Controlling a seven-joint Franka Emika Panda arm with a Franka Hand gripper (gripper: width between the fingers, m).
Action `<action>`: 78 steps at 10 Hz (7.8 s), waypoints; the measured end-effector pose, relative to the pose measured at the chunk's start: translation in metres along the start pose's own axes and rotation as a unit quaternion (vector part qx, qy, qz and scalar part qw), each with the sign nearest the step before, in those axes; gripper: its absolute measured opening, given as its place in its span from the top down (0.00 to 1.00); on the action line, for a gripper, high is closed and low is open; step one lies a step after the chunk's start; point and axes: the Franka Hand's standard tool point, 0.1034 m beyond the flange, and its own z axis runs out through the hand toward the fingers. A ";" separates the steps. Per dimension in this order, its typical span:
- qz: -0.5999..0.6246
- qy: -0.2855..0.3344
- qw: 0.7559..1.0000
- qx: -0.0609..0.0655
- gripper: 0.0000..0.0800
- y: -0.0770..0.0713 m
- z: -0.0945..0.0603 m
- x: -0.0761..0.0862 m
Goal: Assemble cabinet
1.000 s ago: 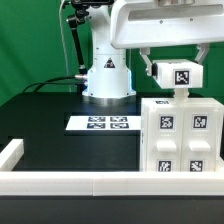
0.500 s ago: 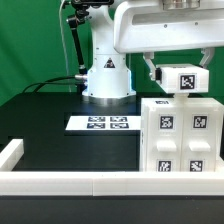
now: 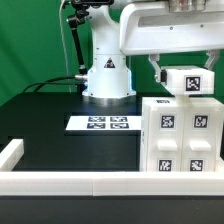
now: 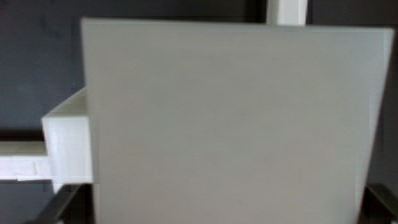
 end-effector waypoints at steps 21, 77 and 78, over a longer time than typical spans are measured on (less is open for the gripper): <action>0.332 0.036 0.942 0.023 0.30 -0.004 0.014 0.002; -0.554 0.034 0.831 -0.033 0.16 0.000 0.007 0.009; -0.554 0.034 0.831 -0.034 0.16 0.001 0.007 0.009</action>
Offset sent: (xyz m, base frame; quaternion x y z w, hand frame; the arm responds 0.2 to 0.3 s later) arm -0.0068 -0.0032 -0.0183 0.0099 0.0084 -0.0164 0.9998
